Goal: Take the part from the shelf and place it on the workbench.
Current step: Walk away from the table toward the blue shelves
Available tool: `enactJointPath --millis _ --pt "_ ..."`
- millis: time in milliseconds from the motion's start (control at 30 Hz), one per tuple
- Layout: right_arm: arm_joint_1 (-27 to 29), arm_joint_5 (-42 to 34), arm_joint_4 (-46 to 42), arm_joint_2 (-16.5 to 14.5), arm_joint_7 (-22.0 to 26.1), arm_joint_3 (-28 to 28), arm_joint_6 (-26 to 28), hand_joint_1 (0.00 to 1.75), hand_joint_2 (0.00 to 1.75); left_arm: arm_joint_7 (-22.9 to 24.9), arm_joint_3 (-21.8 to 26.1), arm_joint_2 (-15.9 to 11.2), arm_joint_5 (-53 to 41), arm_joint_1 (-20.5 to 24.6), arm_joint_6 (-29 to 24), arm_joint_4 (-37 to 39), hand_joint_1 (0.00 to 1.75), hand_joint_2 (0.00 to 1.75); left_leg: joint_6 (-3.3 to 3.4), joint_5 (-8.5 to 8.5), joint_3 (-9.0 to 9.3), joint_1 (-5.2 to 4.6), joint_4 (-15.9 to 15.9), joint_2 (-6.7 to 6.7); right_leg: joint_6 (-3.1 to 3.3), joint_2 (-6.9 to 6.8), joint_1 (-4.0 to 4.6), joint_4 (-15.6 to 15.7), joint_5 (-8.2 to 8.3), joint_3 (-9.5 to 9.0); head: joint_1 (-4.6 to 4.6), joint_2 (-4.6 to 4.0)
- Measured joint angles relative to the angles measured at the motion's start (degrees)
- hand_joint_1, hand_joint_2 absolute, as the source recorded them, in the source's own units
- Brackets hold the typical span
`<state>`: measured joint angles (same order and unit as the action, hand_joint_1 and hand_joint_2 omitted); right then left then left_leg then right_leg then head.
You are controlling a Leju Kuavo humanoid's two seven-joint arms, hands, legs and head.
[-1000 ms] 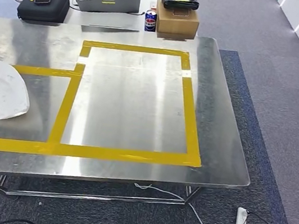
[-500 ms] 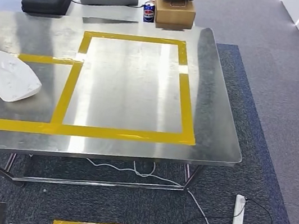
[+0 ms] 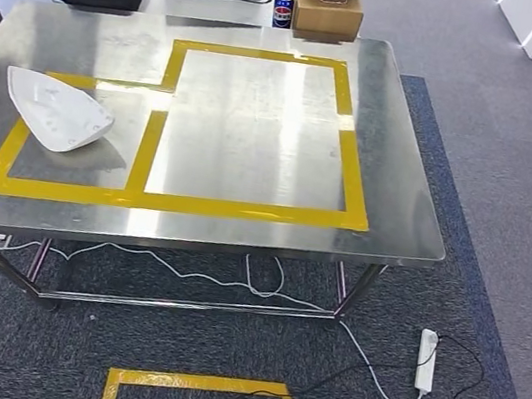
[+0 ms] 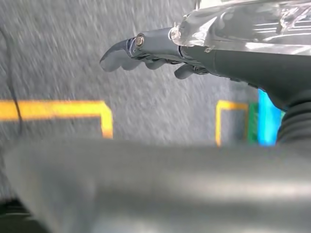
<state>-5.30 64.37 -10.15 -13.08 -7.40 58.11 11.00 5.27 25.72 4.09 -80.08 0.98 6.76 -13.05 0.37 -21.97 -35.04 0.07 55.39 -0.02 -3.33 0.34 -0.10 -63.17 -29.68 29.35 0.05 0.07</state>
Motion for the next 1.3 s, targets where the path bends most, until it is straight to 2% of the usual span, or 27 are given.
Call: enactJointPath --millis 33,67,100,167,200,233,300,333,367,400,467,533,567,600,667,700,733,833,867,933,1000,1033,1100,1167,1200,1233,1300 --pt "-0.2 0.46 -0.02 0.01 0.71 -0.25 1.64 0.0 0.0 0.13 -1.34 0.35 -0.8 0.03 0.18 0.11 0.0 0.0 -0.24 0.55 -0.31 -0.1 0.06 0.01 0.27 0.0 0.11 4.06 -0.15 -2.8 -0.04 0.01" --pt "-0.39 0.72 -0.04 0.01 0.96 -0.48 3.46 0.0 0.0 0.19 -2.57 0.63 -1.37 0.1 0.32 0.21 0.0 0.0 -0.51 1.11 -0.52 -0.15 0.08 0.05 0.5 0.02 0.25 6.88 -0.59 -4.56 -0.03 0.01" --pt "-0.54 0.77 -0.05 0.01 0.68 -0.63 5.11 0.0 0.0 0.2 -3.57 0.86 -1.57 0.17 0.45 0.3 0.0 0.0 -0.82 1.65 -0.66 -0.17 0.04 0.09 0.74 0.03 0.39 8.19 -0.86 -5.13 -0.02 0.01" --pt "-0.56 0.65 -0.05 0.02 -0.55 -0.74 7.31 0.0 0.0 0.2 -4.86 1.14 -1.4 0.25 0.61 0.55 0.0 0.0 -1.49 2.08 -1.03 -0.05 0.1 0.08 1.57 -0.12 0.37 8.32 -0.07 -4.13 0.09 0.02" --pt "-0.53 0.64 -0.06 0.05 -0.96 -0.78 7.77 0.0 0.0 0.2 -5.25 1.27 -1.28 0.23 0.64 0.65 0.0 0.0 -1.81 0.87 -1.45 0.01 0.86 0.05 2.12 -0.25 0.29 8.3 0.55 -3.54 0.03 0.02" --pt "-0.5 0.63 -0.07 0.09 -1.17 -0.81 7.96 0.0 0.0 0.2 -5.57 1.35 -1.25 0.21 0.66 0.73 0.0 0.0 -2.11 -1.46 -2.13 0.05 2.71 0.01 2.59 -0.38 0.17 8.36 1.3 -2.79 -0.06 0.02" --pt "-0.5 0.67 -0.08 0.17 -1.28 -0.86 8.09 0.0 0.0 0.2 -6.1 1.41 -1.21 0.32 0.67 0.77 0.0 0.0 -2.56 -7.72 -3.96 0.12 9.56 0.0 3.04 -0.47 0.13 8.27 2.79 -1.2 -0.25 0.01" --pt "-0.49 0.69 -0.08 0.18 -1.28 -0.88 8.1 0.0 0.0 0.2 -6.33 1.41 -1.21 0.44 0.67 0.79 0.0 0.0 -2.74 -9.68 -4.62 0.13 13.31 0.0 3.04 -0.51 0.13 8.19 3.53 -0.3 -0.27 0.0" --pt "-0.47 0.71 -0.08 0.19 -1.28 -0.89 8.1 0.0 0.0 0.2 -6.53 1.4 -1.21 0.55 0.67 0.8 0.0 0.0 -2.86 -10.16 -4.7 0.15 15.94 0.0 2.97 -0.55 0.12 8.06 4.24 0.61 -0.26 0.0" --pt "-0.46 0.72 -0.08 0.2 -1.28 -0.9 8.1 0.0 0.0 0.2 -6.68 1.4 -1.21 0.61 0.67 0.82 0.0 0.0 -2.93 -9.36 -3.96 0.21 16.85 0.0 2.84 -0.59 0.1 7.87 4.87 1.59 -0.27 0.0" --pt "-0.49 0.72 -0.08 0.21 -1.28 -0.91 8.1 0.0 0.0 0.2 -6.9 1.42 -1.21 0.65 0.67 0.84 0.0 0.0 -3.07 -6.38 0.45 0.48 12.71 0.01 2.37 -0.59 0.02 7.25 5.89 3.42 -0.27 0.0" --pt "-0.53 0.74 -0.14 0.26 -1.28 -0.92 8.1 0.0 0.0 0.2 -7.09 1.61 -1.22 0.78 0.65 0.85 0.0 0.0 -2.95 -6.18 6.41 0.67 4.58 -0.07 1.73 -0.53 0.17 6.33 6.67 4.91 -0.35 0.0" --pt "-0.56 0.75 -0.17 0.3 -1.28 -0.93 8.1 0.0 0.0 0.2 -7.18 1.72 -1.23 0.88 0.63 0.86 0.0 0.0 -2.63 -6.81 8.19 0.65 1.66 -0.13 1.41 -0.54 0.28 5.96 7.1 5.44 -0.39 0.0" --pt "-0.57 0.75 -0.21 0.33 -1.29 -0.94 8.11 0.0 0.0 0.2 -7.22 1.83 -1.23 0.96 0.62 0.88 0.0 0.0 -2.15 -7.37 8.83 0.51 0.15 -0.18 1.17 -0.56 0.32 5.79 7.56 5.84 -0.4 0.0" --pt "-0.47 0.75 -0.21 0.37 -1.31 -0.95 8.12 0.0 0.0 0.2 -7.28 1.9 -1.23 0.87 0.62 0.97 0.0 0.0 -0.97 -6.96 8.08 0.34 -0.11 -0.07 0.71 -0.59 0.09 5.69 8.17 6.35 -0.4 0.0" --pt "-0.31 0.74 -0.21 0.38 -1.33 -0.94 8.12 0.0 0.0 0.22 -7.31 1.87 -1.23 0.77 0.63 1.03 0.0 0.0 -0.43 -6.45 7.57 0.3 -0.07 0.03 0.49 -0.57 -0.05 5.11 7.31 6.8 -0.38 0.0" --pt "-0.13 0.73 -0.21 0.38 -1.34 -0.94 8.12 0.0 0.0 0.24 -7.37 1.85 -1.23 0.7 0.64 1.08 0.0 0.0 0.05 -5.83 6.92 0.33 -0.1 0.13 0.22 -0.54 -0.14 3.46 5.32 7.5 -0.34 0.0" --pt "-0.01 0.71 -0.21 0.38 -1.34 -0.95 8.11 0.0 0.0 0.26 -7.55 1.84 -1.22 0.66 0.66 1.13 0.0 0.0 0.65 -3.74 4.38 0.15 -0.06 0.18 -0.2 -0.5 -0.18 -6.87 -2.92 10.32 -0.08 0.0" --pt "-0.07 0.71 -0.21 0.38 -1.28 -0.95 8.06 0.0 0.0 0.26 -7.58 1.85 -1.09 0.66 0.73 1.13 0.0 0.0 0.66 -3.0 3.43 0.04 -0.03 0.19 -0.16 -0.5 -0.15 -9.74 -3.8 10.53 -0.04 0.0" --pt "-0.11 0.33 -0.21 0.38 -1.14 -0.94 6.81 0.0 0.0 0.26 -7.57 1.85 -0.65 0.66 1.58 1.16 0.0 0.0 0.59 -1.56 1.62 -0.17 0.02 0.19 0.18 -0.49 -0.02 -10.15 -1.74 8.16 -0.04 0.0" --pt "-0.25 -0.47 -0.21 0.4 -1.44 -0.9 3.88 0.0 0.0 0.27 -7.53 1.83 0.04 0.76 3.96 1.18 0.0 0.0 0.36 -0.29 0.28 -0.28 0.05 0.13 0.82 -0.48 0.26 -3.17 0.81 2.13 -0.05 0.01" --pt "-0.39 -0.87 -0.21 0.41 -1.67 -0.86 2.53 0.0 0.0 0.28 -7.49 1.81 0.52 0.82 5.4 1.19 0.0 0.0 0.16 0.3 -0.15 -0.36 0.09 0.1 1.09 -0.48 0.41 1.62 0.68 -1.24 -0.06 0.01" --pt "-0.62 -1.49 -0.21 0.42 -1.75 -0.82 1.34 0.0 0.0 0.16 -7.18 1.7 1.59 0.95 7.44 1.19 0.0 0.0 -0.38 1.47 -0.51 -0.39 0.04 0.11 1.45 -0.47 0.7 7.6 -0.55 -4.78 -0.07 0.01" --pt "-0.63 -2.01 -0.2 0.37 -1.57 -0.71 1.42 0.0 0.0 -0.64 -6.79 1.51 2.02 0.94 7.67 1.19 0.0 0.0 -1.02 2.36 -0.65 -0.32 -0.11 0.12 1.98 -0.53 0.73 8.29 -0.13 -4.41 0.04 0.01" --pt "-0.6 -2.22 -0.2 0.34 -1.59 -0.6 1.58 0.0 0.0 -1.27 -6.69 1.41 1.91 0.85 7.33 1.2 0.0 0.0 -1.35 1.75 -0.96 -0.28 0.2 0.08 2.42 -0.6 0.65 8.25 0.4 -3.89 0.11 0.01" --pt "-0.6 -2.51 -0.19 0.32 -1.45 -0.44 1.41 0.0 0.0 -2.0 -6.66 1.31 1.7 0.7 6.87 1.2 0.0 0.0 -1.67 -0.11 -1.54 -0.24 1.38 0.04 2.89 -0.66 0.53 8.27 1.11 -3.21 -0.01 0.01" --pt "-0.6 -3.34 -0.19 0.3 -0.25 0.08 -0.53 0.0 0.0 -3.49 -6.63 1.03 1.51 0.56 5.74 1.21 0.0 0.0 -2.2 -6.44 -3.45 -0.15 7.15 -0.02 3.46 -0.71 0.44 8.27 2.69 -1.51 -0.21 0.0"
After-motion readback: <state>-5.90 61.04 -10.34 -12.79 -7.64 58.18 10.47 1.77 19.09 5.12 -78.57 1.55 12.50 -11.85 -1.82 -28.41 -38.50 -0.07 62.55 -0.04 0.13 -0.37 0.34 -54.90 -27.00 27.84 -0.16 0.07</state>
